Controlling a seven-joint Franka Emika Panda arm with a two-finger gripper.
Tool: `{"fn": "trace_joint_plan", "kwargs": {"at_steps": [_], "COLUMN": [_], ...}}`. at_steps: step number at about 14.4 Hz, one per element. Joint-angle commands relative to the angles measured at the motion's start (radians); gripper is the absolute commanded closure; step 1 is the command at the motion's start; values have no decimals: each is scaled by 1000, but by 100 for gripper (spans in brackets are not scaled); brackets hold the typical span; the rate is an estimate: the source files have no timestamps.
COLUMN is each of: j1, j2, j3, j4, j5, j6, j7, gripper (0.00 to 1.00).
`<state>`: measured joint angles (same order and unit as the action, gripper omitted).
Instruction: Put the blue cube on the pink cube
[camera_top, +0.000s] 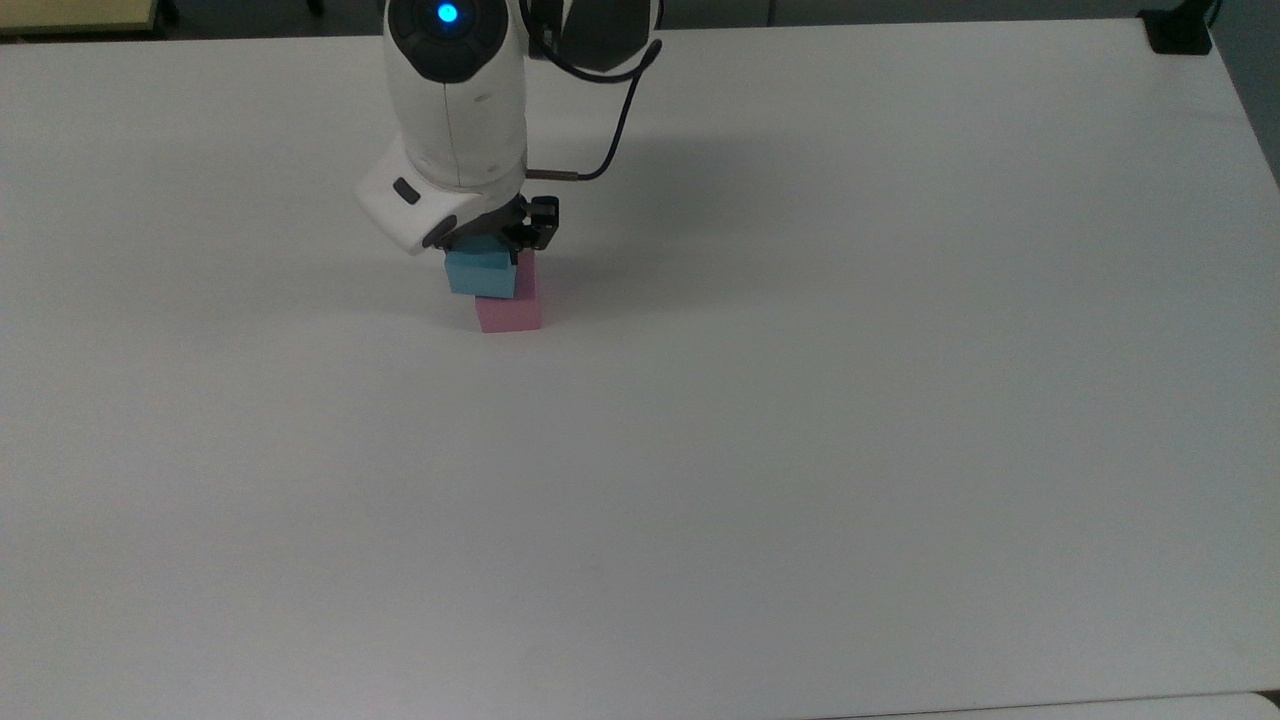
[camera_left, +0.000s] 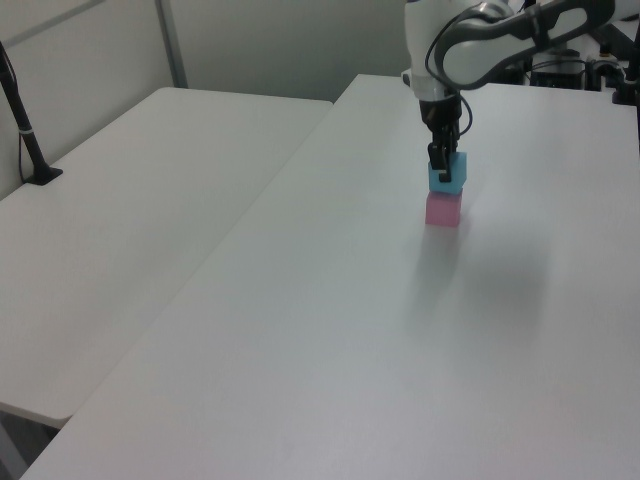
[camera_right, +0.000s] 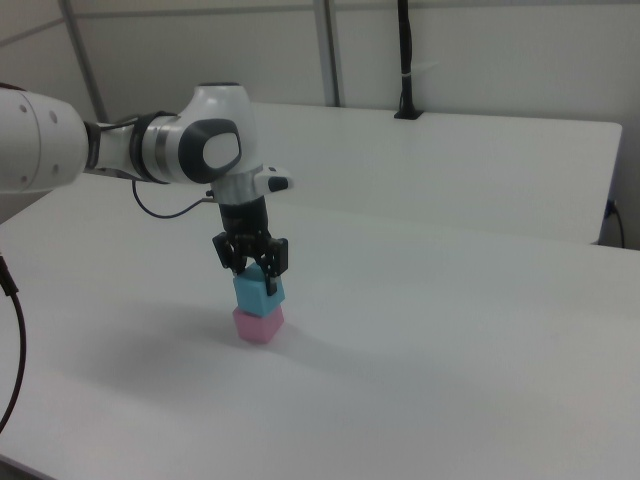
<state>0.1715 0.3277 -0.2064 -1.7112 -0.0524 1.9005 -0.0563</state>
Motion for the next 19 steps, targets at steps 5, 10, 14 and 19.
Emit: {"fn": "trace_joint_plan", "kwargs": {"at_steps": [5, 10, 14, 19], "j1": [52, 52, 59, 19], "j2": [-6, -31, -98, -248], "j3": [-37, -44, -30, 8], "j4": [-24, -13, 82, 140], "j5": [20, 22, 23, 22], "j6": [43, -15, -185, -333], "j7": [-22, 24, 50, 52], "gripper": [74, 0, 0, 0]}}
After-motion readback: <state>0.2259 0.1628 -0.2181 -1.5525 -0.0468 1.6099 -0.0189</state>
